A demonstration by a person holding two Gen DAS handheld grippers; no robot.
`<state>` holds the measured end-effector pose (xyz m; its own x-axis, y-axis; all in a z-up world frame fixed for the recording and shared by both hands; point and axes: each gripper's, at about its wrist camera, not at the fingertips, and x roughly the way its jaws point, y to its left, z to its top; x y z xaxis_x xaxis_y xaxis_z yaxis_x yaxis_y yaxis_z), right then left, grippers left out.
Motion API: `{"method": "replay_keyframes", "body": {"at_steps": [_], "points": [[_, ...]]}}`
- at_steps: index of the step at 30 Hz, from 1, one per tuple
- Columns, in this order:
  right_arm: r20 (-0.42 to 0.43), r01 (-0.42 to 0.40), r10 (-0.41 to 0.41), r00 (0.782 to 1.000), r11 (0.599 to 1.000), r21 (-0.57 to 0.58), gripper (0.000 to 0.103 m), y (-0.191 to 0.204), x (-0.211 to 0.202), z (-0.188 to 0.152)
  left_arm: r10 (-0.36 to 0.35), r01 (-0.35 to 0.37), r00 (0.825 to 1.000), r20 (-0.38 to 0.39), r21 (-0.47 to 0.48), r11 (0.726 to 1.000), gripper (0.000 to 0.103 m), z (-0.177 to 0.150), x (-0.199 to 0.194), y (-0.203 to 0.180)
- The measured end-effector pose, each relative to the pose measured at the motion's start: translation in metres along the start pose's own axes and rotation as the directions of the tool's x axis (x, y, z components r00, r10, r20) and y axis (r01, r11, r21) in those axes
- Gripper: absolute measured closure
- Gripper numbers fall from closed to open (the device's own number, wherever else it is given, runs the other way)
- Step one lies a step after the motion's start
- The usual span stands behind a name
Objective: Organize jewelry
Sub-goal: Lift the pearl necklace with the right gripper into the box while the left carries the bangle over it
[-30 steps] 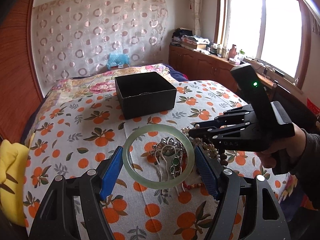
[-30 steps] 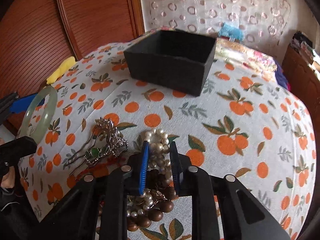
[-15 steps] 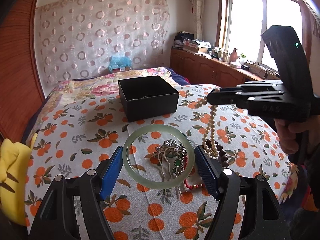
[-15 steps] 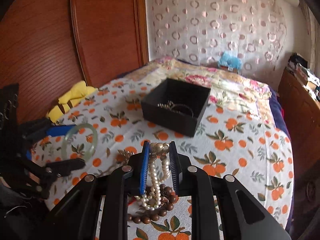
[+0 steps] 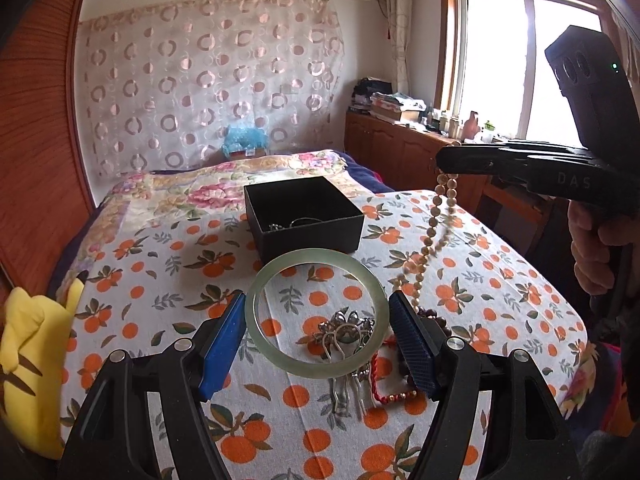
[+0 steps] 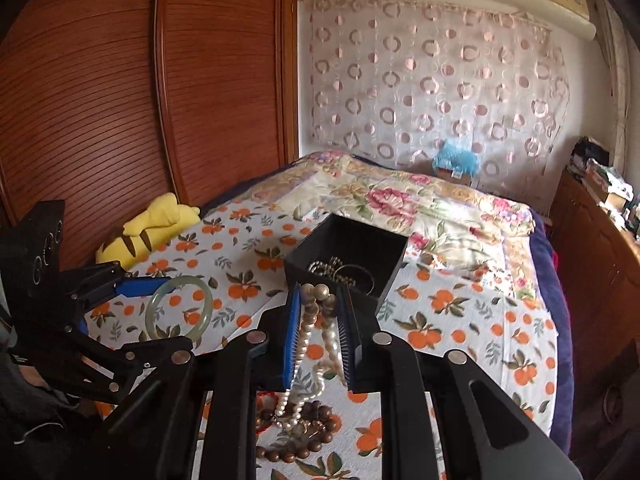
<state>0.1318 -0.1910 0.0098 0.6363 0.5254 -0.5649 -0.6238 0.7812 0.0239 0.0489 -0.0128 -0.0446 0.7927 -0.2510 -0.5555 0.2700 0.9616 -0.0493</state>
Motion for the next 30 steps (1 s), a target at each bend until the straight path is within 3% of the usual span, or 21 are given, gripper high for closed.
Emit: {"method": "replay_keyframes", "body": {"at_steps": [18, 30], "points": [[0.086, 0.043, -0.041, 0.995, 0.999, -0.023, 0.084, -0.009, -0.02, 0.038, -0.004, 0.004, 1.0, 0.02, -0.01, 1.0, 0.034, 0.009, 0.004, 0.002], [0.119, 0.045, -0.041, 0.992, 0.999, -0.027, 0.084, -0.026, -0.006, 0.071, -0.006, 0.006, 1.0, 0.015, 0.007, 1.0, 0.034, 0.032, 0.027, 0.01]]}}
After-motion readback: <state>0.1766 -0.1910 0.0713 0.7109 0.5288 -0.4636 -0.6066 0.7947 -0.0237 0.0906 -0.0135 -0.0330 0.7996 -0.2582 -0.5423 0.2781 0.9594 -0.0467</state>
